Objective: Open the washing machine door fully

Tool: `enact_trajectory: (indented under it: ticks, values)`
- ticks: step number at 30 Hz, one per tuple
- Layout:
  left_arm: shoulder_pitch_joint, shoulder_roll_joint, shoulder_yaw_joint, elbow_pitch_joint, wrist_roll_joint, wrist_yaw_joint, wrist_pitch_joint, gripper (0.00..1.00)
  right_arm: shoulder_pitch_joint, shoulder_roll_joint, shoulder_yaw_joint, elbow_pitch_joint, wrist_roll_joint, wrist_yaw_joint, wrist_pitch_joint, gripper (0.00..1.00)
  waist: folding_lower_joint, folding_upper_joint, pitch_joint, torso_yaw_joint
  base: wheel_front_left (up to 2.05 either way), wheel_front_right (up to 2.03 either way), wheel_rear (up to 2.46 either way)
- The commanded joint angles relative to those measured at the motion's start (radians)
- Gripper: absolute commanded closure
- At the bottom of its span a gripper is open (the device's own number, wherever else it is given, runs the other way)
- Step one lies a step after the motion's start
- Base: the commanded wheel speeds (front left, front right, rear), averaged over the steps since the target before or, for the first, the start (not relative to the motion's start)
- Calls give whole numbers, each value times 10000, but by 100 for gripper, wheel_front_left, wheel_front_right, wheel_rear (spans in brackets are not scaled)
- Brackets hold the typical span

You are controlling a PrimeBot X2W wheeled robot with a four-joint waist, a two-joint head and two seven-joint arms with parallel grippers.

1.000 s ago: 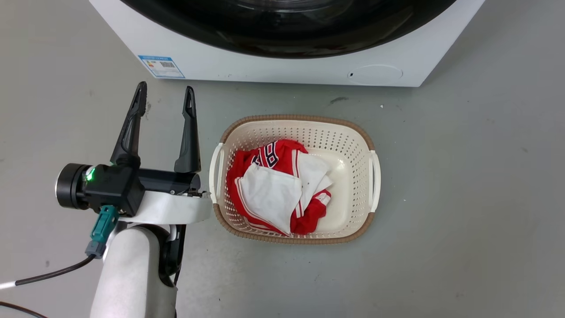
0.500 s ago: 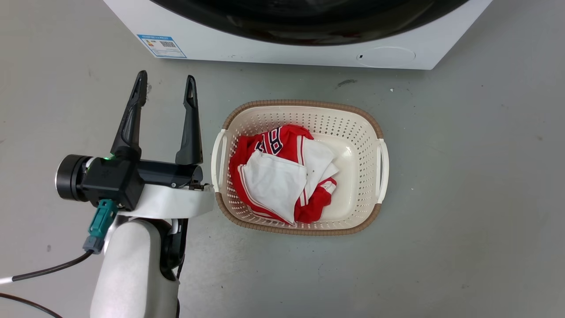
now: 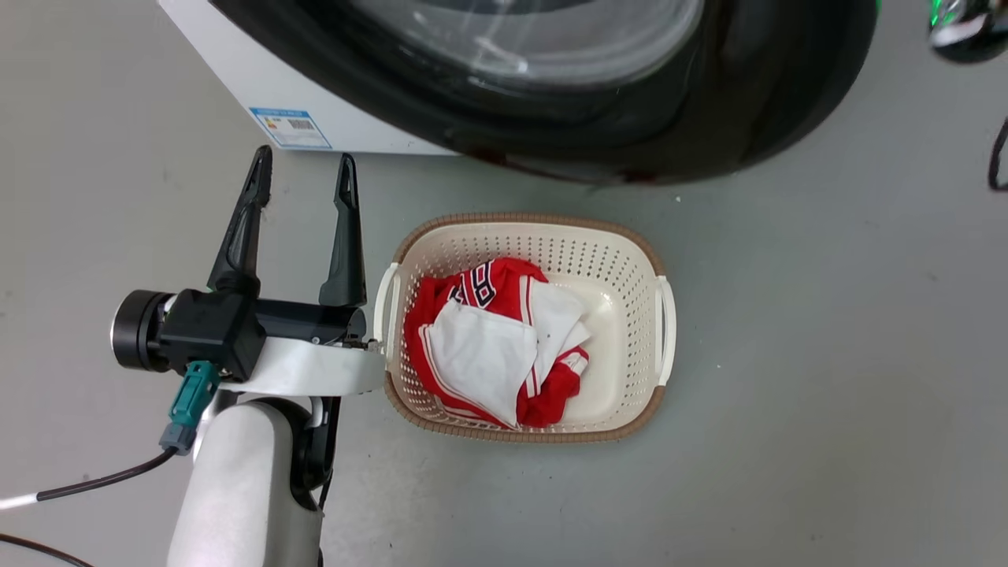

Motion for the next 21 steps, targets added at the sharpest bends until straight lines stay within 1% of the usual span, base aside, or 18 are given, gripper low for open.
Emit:
enact_trajectory:
  ticks: [1,7,13,21]
  values:
    - [150,-5,-13,25,16,-5,-25,0,273,168,38,-127,84,0,181,100,-1,0,-240,-65,0,0,0]
    - [497,-5,14,196,60,-64,-25,0,1506,366,157,-840,388,0,941,100,-1,0,-994,-99,0,0,0]
    - [978,-6,70,355,159,-141,-25,0,2769,652,250,-1519,710,0,1374,100,-1,0,-1767,-75,0,0,0]
    - [1678,-6,151,448,274,-213,-25,0,4322,1411,513,-2583,1117,2,1734,100,-1,0,-2493,-85,0,0,0]
